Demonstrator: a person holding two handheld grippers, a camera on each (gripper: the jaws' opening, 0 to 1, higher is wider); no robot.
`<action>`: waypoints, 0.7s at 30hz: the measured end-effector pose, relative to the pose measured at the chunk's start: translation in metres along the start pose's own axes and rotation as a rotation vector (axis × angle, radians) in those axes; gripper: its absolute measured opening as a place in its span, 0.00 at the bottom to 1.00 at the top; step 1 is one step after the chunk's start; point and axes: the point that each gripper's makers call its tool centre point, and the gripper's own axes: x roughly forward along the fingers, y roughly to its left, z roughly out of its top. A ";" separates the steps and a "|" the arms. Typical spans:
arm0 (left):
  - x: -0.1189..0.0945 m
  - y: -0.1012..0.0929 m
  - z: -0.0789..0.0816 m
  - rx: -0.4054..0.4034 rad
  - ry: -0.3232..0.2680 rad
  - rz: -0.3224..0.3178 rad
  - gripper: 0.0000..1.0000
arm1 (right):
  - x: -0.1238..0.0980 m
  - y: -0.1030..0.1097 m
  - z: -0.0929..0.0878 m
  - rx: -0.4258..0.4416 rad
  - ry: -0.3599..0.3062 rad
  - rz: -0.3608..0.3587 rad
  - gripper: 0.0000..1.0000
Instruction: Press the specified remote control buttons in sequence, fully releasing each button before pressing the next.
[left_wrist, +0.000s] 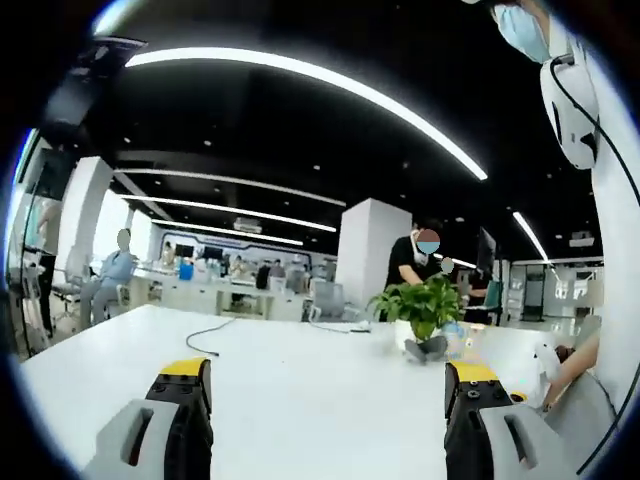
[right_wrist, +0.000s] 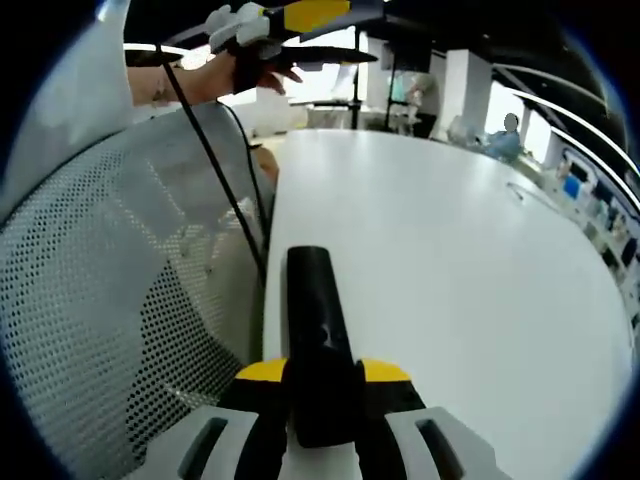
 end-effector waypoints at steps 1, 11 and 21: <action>0.002 0.002 -0.002 0.003 0.010 -0.004 1.00 | 0.000 0.000 0.000 0.001 -0.001 0.000 0.22; -0.014 0.012 -0.024 -0.048 0.074 0.030 1.00 | 0.000 0.000 0.000 0.012 -0.008 -0.001 0.22; -0.025 0.000 -0.053 -0.043 0.172 0.027 1.00 | 0.001 -0.001 0.001 0.011 -0.008 -0.008 0.22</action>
